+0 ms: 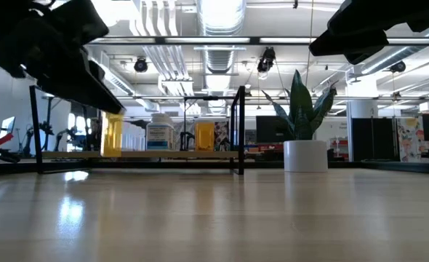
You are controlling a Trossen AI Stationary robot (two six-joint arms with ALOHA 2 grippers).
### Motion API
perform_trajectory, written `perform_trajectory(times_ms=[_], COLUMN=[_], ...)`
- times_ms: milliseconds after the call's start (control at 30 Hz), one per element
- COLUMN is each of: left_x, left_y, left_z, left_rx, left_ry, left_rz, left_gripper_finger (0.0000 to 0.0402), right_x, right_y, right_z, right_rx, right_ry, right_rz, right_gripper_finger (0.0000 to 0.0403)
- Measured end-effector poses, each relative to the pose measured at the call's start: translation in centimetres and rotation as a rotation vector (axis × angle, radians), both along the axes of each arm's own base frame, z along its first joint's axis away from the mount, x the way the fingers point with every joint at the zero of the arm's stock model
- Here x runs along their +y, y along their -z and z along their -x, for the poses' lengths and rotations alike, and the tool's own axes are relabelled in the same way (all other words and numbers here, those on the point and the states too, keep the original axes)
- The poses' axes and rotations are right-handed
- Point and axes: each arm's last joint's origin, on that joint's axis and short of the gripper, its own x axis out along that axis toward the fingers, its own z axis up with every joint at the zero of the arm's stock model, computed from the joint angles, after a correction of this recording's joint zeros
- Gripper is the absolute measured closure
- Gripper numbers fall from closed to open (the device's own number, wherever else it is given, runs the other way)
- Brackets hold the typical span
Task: Pick and place medicine bottles onto shelf by color
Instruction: Put the small orange medicine container on the shelf
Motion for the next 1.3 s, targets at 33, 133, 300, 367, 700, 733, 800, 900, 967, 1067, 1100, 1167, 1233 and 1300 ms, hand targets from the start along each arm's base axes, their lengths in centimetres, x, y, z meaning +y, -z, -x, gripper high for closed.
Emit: perform_trajectory(times_ms=[33,133,300,367,700,733,800,900,967,1067,1100,1167,1233,1300], left_x=[0.4,1.7,4.2,5.3,11.1,11.7,12.8,14.4,15.3,16.3,16.5,16.9,17.2,17.4], left_y=[-0.5,-2.1,-5.2,-6.1,-6.1,-5.8,-5.4,-4.8,-4.4,-4.0,-3.8,-3.4,-2.9,-2.5], left_z=[0.5,2.4,5.5,6.4,7.3,7.2,6.8,6.2,5.7,5.0,4.8,4.4,4.1,3.8], left_rx=[0.011,0.047,-0.015,-0.087,-0.098,-0.07,-0.017,0.042,0.068,0.083,0.09,0.103,0.121,0.142], left_ry=[-0.034,-0.173,-0.428,-0.526,-0.902,-0.924,-0.955,-1.002,-1.03,-1.059,-1.068,-1.082,-1.093,-1.1], left_rz=[-0.007,-0.051,-0.095,-0.099,-0.107,-0.104,-0.096,-0.087,-0.108,-0.126,-0.129,-0.131,-0.137,-0.146], left_gripper_finger=[0.0284,0.0284,0.0284,0.0284,0.0307,0.0307,0.0305,0.0303,0.0303,0.0303,0.0303,0.0303,0.0302,0.0302], right_x=[0.0,0.0,0.0,0.0,0.0,0.0,0.0,0.0,0.0,0.0,0.0,0.0,0.0,0.0], right_y=[0.0,0.0,0.0,0.0,0.0,0.0,0.0,0.0,0.0,0.0,0.0,0.0,0.0,0.0], right_z=[0.0,0.0,0.0,0.0,0.0,0.0,0.0,0.0,0.0,0.0,0.0,0.0,0.0,0.0], right_rx=[0.0,0.0,0.0,0.0,-0.001,-0.002,-0.002,-0.003,-0.003,-0.001,-0.001,-0.001,-0.001,-0.001], right_ry=[0.0,0.0,-0.001,-0.002,-0.001,-0.001,-0.002,-0.004,-0.005,-0.005,-0.005,-0.004,-0.005,-0.005], right_rz=[0.0,0.001,0.002,0.003,0.002,0.002,0.002,0.007,0.007,0.008,0.008,0.008,0.009,0.008], right_gripper_finger=[0.0241,0.0241,0.0241,0.0241,0.0241,0.0241,0.0241,0.0241,0.0241,0.0241,0.0241,0.0241,0.0241,0.0241])
